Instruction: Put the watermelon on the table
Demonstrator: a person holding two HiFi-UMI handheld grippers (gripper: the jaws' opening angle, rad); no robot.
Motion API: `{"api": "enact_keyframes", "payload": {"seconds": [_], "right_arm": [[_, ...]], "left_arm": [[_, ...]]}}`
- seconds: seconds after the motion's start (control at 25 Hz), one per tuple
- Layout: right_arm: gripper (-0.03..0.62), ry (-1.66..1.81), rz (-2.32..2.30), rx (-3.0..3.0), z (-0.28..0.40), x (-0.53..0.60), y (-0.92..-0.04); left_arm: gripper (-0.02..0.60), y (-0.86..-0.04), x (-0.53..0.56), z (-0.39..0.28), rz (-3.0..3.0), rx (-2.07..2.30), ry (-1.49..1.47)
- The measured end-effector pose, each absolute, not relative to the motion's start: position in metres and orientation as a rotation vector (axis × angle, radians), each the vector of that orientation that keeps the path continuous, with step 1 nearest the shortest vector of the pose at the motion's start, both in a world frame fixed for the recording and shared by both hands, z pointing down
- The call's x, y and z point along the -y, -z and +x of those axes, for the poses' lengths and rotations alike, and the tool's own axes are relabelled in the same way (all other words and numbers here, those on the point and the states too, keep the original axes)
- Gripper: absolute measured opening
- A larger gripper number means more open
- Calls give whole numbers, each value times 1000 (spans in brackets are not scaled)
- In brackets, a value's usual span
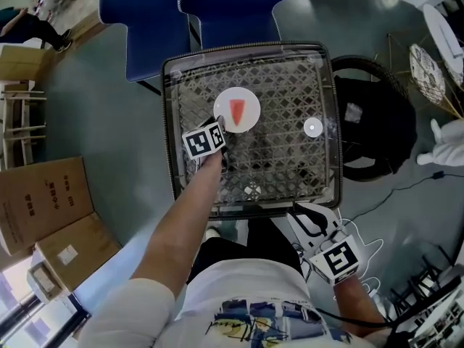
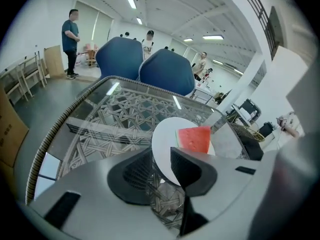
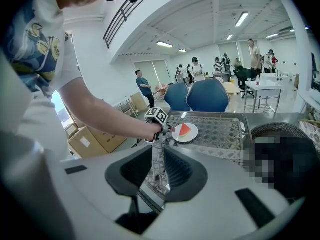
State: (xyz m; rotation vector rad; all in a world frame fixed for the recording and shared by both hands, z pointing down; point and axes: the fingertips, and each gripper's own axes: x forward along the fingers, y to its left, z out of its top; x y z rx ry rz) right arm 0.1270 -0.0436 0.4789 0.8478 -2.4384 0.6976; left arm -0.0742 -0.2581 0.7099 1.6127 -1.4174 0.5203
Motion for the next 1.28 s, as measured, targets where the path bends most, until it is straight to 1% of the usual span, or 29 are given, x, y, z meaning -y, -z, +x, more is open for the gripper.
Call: {"api": "enact_keyframes", "payload": {"seconds": [0.2,0.36,0.44,0.48,0.68,1.04,1.28], "right_arm": [[77,-659,816,2464,108,41,-478],[74,-622,758,2518,84,33,-470],[54,-607,732,2539,71,28,-467],[46,-594,720,2556,62,24,-462],[12,-569,692,2586,24,-9,-445],[11,-389,639,2602,-53,-89,-415],[11,-283,678,2607,-80,-141,-383]], "left_arm": [[105,-679,236,-77,1672,1369,-424],[95,-647,191,-75,1741,1211,-345],[32,-630,162,-78,1782,1132,-330],[10,-619,146,-82,1807,1095,-317],[9,-551,62,-103,1956,944,-276],[9,-439,-78,-129,2274,812,-300],[9,-383,-152,-155,2421,783,-275]]}}
